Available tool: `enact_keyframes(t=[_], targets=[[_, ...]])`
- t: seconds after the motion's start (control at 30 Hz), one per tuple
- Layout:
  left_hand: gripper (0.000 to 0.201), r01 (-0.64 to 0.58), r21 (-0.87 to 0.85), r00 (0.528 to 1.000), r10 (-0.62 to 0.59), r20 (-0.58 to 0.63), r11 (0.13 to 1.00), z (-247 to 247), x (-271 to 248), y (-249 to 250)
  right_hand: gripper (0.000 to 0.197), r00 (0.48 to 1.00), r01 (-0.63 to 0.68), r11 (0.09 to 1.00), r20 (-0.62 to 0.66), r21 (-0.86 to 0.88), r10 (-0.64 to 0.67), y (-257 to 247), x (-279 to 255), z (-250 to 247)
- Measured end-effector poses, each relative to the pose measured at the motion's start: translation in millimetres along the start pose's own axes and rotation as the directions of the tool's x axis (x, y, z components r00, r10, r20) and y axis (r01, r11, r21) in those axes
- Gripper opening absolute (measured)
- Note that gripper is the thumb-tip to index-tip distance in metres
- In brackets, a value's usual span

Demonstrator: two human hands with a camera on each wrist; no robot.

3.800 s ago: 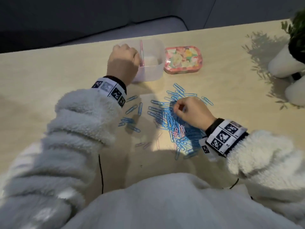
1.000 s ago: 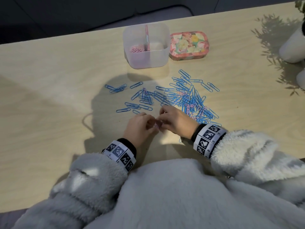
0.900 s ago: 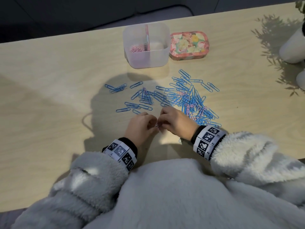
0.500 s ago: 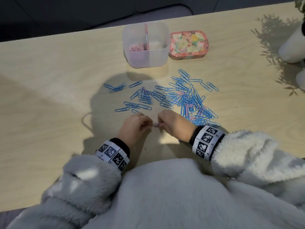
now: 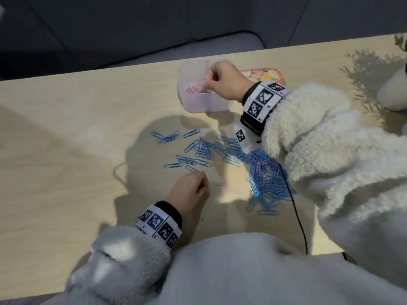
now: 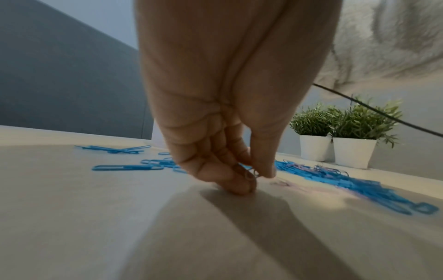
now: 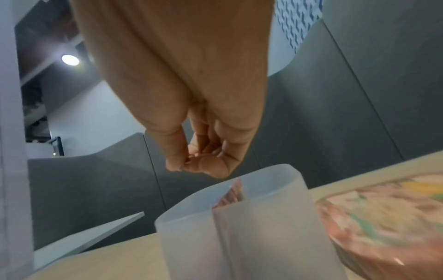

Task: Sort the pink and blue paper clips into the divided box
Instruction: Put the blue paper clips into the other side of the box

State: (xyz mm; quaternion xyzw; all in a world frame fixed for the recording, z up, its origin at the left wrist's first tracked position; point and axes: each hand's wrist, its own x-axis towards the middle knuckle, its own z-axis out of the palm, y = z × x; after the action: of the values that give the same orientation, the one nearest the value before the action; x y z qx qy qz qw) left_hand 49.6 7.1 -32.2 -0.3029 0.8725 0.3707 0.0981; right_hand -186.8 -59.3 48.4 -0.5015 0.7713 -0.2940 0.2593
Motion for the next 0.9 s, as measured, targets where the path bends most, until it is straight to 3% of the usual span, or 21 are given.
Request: enact_keyframes(t=[0.07, 0.17, 0.23, 0.33, 0.43, 0.53, 0.63, 0.77, 0.9], targets=[[0.008, -0.011, -0.074, 1.000, 0.011, -0.008, 0.997, -5, 4, 5, 0.037, 0.998, -0.035, 0.998, -0.047, -0.056, 0.032, -6, 20, 2], [0.015, 0.003, -0.233, 1.000, -0.002, 0.003, 0.972, -10, 10, 8, 0.010, 0.997, -0.072, 0.982, -0.029, -0.175, 0.068, -11, 35, 8], [0.025, 0.023, -0.299, 0.999, -0.014, 0.033, 0.954, -10, 14, 12, 0.016, 0.998, -0.058, 0.976, 0.017, -0.212, 0.063, -10, 37, 11], [0.029, -0.031, -0.225, 0.999, 0.037, 0.022, 0.974, -6, 19, 16, 0.016, 1.000, -0.012, 0.980, 0.002, -0.199, 0.013, -9, 33, 11], [0.022, -0.162, -0.087, 0.986, 0.164, 0.016, 0.983, -1, 23, 17, 0.032, 0.998, 0.015, 0.983, -0.057, -0.183, -0.026, -9, 19, 5], [0.028, -0.268, -0.006, 0.962, 0.268, 0.042, 0.963, 2, 30, 16, 0.033, 0.992, 0.094, 0.986, -0.071, -0.135, -0.104, 3, -22, -4], [0.031, -0.327, 0.064, 0.945, 0.323, 0.055, 0.943, 3, 36, 14, 0.020, 0.986, 0.108, 0.992, 0.136, -0.070, -0.098, 33, -92, 0], [0.020, -0.392, 0.201, 0.920, 0.382, 0.088, 0.898, 7, 39, 19, 0.015, 0.951, 0.080, 0.978, 0.309, -0.193, -0.016, 75, -180, 19], [0.015, -0.349, 0.291, 0.937, 0.326, 0.127, 0.891, 11, 38, 25, 0.012, 0.921, 0.280, 0.900, 0.359, -0.336, -0.153, 102, -218, 49]])
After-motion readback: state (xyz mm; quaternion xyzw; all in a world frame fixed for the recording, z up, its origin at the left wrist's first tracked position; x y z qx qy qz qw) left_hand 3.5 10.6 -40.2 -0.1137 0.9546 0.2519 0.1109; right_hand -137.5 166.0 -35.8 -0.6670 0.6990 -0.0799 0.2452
